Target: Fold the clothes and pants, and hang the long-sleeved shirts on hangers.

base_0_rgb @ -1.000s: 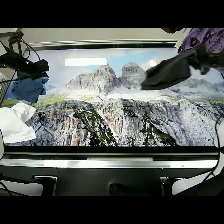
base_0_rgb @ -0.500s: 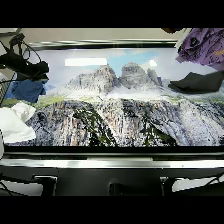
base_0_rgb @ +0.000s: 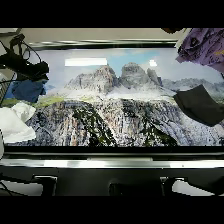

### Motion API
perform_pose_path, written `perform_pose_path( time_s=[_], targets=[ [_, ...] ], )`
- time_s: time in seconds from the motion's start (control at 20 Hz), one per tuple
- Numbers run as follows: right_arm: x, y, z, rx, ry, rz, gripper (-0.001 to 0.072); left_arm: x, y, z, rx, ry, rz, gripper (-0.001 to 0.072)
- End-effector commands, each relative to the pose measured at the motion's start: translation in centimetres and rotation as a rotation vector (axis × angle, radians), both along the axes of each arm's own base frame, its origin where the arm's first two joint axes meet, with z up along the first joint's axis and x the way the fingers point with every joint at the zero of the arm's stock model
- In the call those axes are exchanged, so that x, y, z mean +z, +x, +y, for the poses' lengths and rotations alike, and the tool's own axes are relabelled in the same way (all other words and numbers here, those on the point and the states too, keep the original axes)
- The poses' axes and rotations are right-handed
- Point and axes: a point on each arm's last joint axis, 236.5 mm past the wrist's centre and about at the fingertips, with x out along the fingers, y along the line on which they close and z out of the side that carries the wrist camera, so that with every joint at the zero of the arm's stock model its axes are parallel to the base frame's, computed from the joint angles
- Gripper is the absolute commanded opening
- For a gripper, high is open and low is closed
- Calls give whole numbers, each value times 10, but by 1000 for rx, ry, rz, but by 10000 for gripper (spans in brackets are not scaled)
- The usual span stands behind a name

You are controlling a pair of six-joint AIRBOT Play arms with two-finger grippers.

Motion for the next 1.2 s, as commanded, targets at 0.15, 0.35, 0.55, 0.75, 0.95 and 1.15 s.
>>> perform_pose_path(
  time_s=[0.15, 0.35, 0.55, 0.75, 0.95, 1.15],
  targets=[
    [-39, -96, 10, -126, -65, 224, 41, 0, 0, 0, 1, 0, 0, 21],
    [-66, -138, 28, -173, -29, 348, 41, 0, -1, 0, 0, 0, 2, 21],
    [-83, -167, 39, -189, -5, 456, 41, -1, -2, 0, 0, 0, 8, 21],
    [-90, -175, 43, -192, 2, 484, 44, -1, -2, 0, -1, 0, 8, 21],
    [-88, -180, 47, -204, 13, 505, 320, -1, -2, 0, -1, 0, 8, 21],
    [-76, -162, 39, -113, 1, 455, 417, -1, -2, 0, -1, 0, 8, 21]
  ],
)
